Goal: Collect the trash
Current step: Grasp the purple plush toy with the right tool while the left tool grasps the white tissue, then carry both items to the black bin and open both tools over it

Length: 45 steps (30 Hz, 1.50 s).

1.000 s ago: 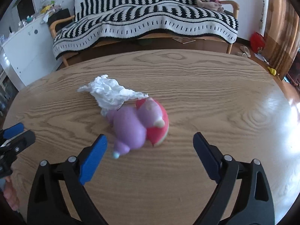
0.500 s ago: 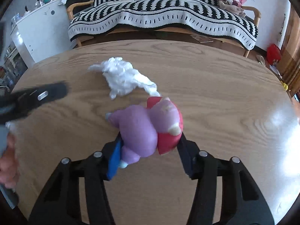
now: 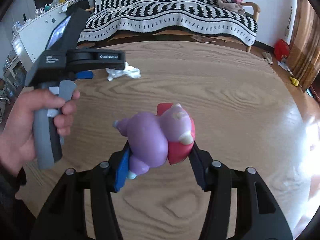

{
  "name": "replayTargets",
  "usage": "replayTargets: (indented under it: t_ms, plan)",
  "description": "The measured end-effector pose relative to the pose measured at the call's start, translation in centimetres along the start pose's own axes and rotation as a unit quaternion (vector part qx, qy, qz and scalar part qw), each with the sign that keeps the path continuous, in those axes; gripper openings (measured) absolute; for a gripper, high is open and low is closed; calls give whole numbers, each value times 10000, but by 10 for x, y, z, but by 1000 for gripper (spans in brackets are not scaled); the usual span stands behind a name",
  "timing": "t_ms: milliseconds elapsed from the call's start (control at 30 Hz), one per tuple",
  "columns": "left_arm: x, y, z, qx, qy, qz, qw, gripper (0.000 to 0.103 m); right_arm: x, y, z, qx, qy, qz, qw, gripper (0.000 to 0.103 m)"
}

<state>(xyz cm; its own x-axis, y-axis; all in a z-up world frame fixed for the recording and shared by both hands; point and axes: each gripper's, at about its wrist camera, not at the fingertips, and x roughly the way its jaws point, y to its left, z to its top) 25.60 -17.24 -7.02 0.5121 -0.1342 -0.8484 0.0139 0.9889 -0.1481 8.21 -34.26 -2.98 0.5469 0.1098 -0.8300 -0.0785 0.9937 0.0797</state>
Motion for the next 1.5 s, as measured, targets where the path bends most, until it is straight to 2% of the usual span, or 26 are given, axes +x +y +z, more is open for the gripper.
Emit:
replayTargets:
  t_ms: [33, 67, 167, 267, 367, 500, 667, 767, 867, 900, 1033, 1100, 1233, 1400, 1500]
  plan:
    - [-2, -3, 0, 82, -32, 19, 10000, 39, -5, -4, -5, 33, -9, -33, 10000, 54]
    - [-2, -4, -1, 130, 31, -41, 9999, 23, -10, -9, -10, 76, -10, -64, 10000, 54]
    - [-9, -7, -8, 139, 79, -161, 9997, 18, -27, -26, -26, 235, -32, -191, 9995, 53]
    - [-22, -21, -20, 367, 97, -212, 9991, 18, -51, -48, -46, 508, -105, -320, 9981, 53]
    - [-43, -45, -39, 686, 99, -385, 9969, 17, -80, -75, -71, 897, -195, -515, 9944, 53]
    - [-74, -92, -71, 1329, 71, -692, 9887, 18, -115, -120, -107, 1557, -314, -778, 9842, 53]
    - [-112, -166, -127, 2131, 69, -1265, 9688, 18, -166, -188, -170, 2495, -516, -1227, 9592, 54]
    - [-138, -220, -176, 2682, 119, -1771, 9469, 18, -188, -226, -212, 3071, -555, -1377, 9400, 54]
    - [-156, -262, -219, 3184, 84, -2049, 9255, 18, -204, -261, -251, 3548, -475, -1530, 9211, 54]
    - [-163, -277, -237, 3366, 95, -2195, 9156, 18, -208, -273, -265, 3704, -420, -1591, 9142, 54]
    - [-176, -322, -291, 3878, 207, -2604, 8840, 18, -210, -302, -300, 3983, -134, -1801, 8993, 54]
    - [-177, -338, -312, 4065, 251, -2715, 8720, 18, -206, -314, -316, 4104, 31, -1804, 8939, 54]
    - [-173, -362, -331, 4221, 313, -2792, 8619, 18, -194, -328, -330, 4219, 273, -1722, 8897, 55]
    - [-166, -376, -337, 4277, 371, -2806, 8584, 18, -187, -338, -335, 4251, 385, -1628, 8896, 55]
    - [-156, -387, -332, 4284, 416, -2834, 8570, 18, -184, -340, -324, 4260, 369, -1608, 8896, 56]
